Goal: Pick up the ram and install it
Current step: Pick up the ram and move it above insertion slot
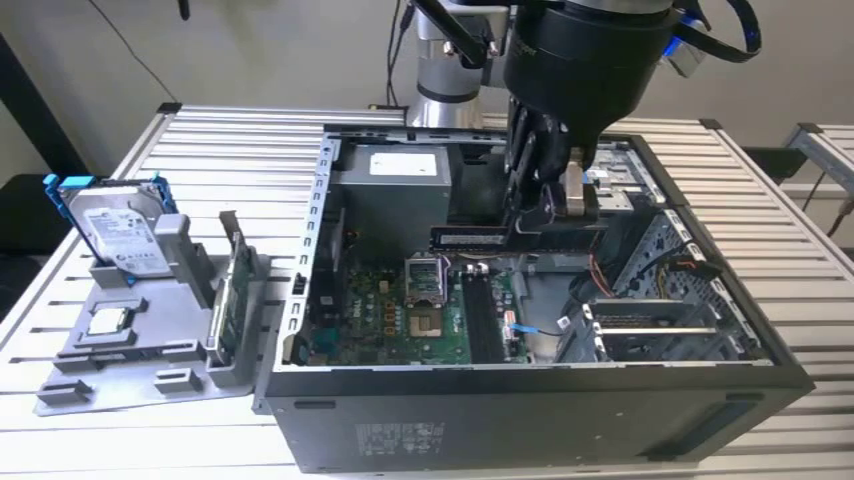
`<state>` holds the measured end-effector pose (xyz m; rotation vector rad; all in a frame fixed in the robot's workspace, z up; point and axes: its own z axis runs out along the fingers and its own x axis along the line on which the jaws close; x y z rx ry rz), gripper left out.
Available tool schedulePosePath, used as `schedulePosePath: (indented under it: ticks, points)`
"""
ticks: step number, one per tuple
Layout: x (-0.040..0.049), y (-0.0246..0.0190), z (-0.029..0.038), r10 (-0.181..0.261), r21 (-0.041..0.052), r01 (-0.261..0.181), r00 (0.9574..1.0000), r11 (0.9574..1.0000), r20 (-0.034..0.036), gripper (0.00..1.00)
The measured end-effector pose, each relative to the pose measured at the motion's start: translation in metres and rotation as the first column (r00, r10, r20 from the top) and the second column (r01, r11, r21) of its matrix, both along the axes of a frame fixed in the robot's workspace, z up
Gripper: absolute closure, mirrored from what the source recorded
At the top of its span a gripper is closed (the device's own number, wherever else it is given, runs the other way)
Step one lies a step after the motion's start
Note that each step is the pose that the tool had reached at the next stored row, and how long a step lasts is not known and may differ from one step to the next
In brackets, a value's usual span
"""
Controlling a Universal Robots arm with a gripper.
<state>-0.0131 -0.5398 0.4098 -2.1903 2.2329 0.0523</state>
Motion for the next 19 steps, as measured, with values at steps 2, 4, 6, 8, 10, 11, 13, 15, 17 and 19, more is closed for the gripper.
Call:
schedulePosePath:
  ticks: [2, 4, 6, 8, 10, 11, 13, 15, 17, 19]
  points:
    - [0.0000, 0.0000, 0.0000, 0.001, 0.0000, -0.001, 1.0000, 1.0000, 0.0000, 0.85]
    - [0.0001, 0.0003, 0.0000, 0.001, 0.0001, -0.001, 1.0000, 1.0000, 0.0000, 0.85]
    - [0.0001, 0.0013, 0.0000, 0.001, -0.0001, -0.001, 1.0000, 1.0000, 0.0000, 0.85]
    - [0.0001, 0.0029, 0.0000, 0.001, 0.0000, -0.001, 1.0000, 1.0000, 0.0000, 0.85]
    - [0.0001, 0.0044, 0.0000, 0.001, 0.0000, -0.001, 1.0000, 1.0000, 0.0000, 0.85]
    - [0.0000, 0.0051, 0.0000, 0.001, 0.0000, -0.001, 1.0000, 1.0000, 0.0000, 0.85]
    - [0.0000, 0.0069, 0.0000, 0.001, 0.0000, -0.001, 1.0000, 1.0000, -0.0001, 0.85]
    - [0.0000, 0.0084, 0.0000, 0.001, 0.0000, -0.001, 1.0000, 1.0000, 0.0000, 0.85]
    - [0.0000, 0.0101, 0.0000, 0.001, 0.0000, -0.001, 1.0000, 1.0000, 0.0001, 0.85]
    - [0.0000, 0.0118, 0.0000, 0.001, 0.0000, -0.001, 1.0000, 1.0000, 0.0000, 0.85]
